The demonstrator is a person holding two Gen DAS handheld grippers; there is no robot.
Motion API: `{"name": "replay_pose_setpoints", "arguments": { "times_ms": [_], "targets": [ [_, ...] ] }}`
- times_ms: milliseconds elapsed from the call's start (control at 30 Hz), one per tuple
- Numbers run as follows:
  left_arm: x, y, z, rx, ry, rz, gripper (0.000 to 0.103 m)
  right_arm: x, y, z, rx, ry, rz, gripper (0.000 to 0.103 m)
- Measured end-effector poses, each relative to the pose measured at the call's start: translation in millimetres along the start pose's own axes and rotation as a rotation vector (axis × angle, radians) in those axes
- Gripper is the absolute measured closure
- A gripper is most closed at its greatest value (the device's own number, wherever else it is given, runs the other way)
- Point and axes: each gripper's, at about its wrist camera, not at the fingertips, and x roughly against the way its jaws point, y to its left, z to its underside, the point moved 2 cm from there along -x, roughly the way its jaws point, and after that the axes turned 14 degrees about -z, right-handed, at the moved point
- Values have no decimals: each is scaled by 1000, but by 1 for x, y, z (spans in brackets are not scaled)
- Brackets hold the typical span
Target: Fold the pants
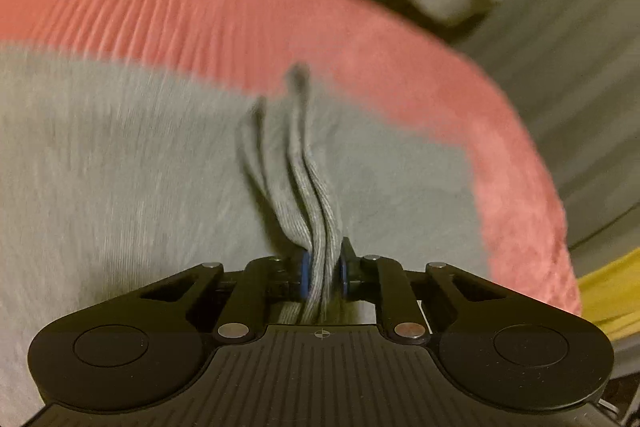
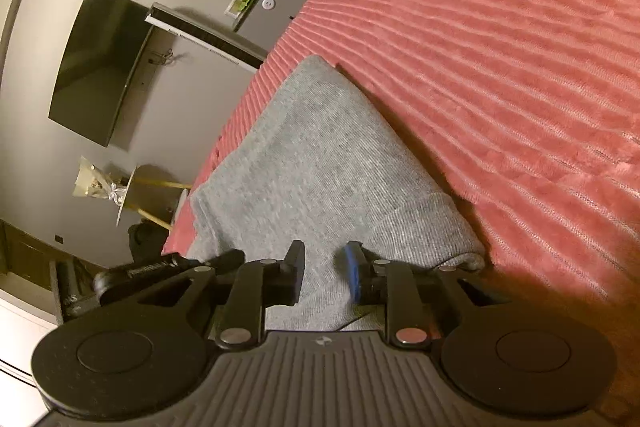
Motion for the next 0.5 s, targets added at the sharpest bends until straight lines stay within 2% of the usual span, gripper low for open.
{"name": "replay_pose_setpoints", "arguments": {
  "times_ms": [100,167,233,300,400,433,500],
  "targets": [
    [40,-16,1,-90,-142,35,87,7,5,1,29,-2,-9,74],
    [47,-18,7,-157,-194,-24,86,8,10,2,56,-4,-11,71],
    [28,-8,13,-174,-151,-124,77,8,14,2,76,-3,-4,71],
    [8,11,23,-127,-69,-227,78,6,14,2,80,10,13,71],
    [20,28,43,-72,-84,-214,48,7,16,3,90,12,30,67],
    [27,31,49,-40,-82,-194,46,9,16,2,91,7,26,66],
    [45,32,57,31,-107,-143,48,11,17,0,94,-7,19,66]
  ]
}}
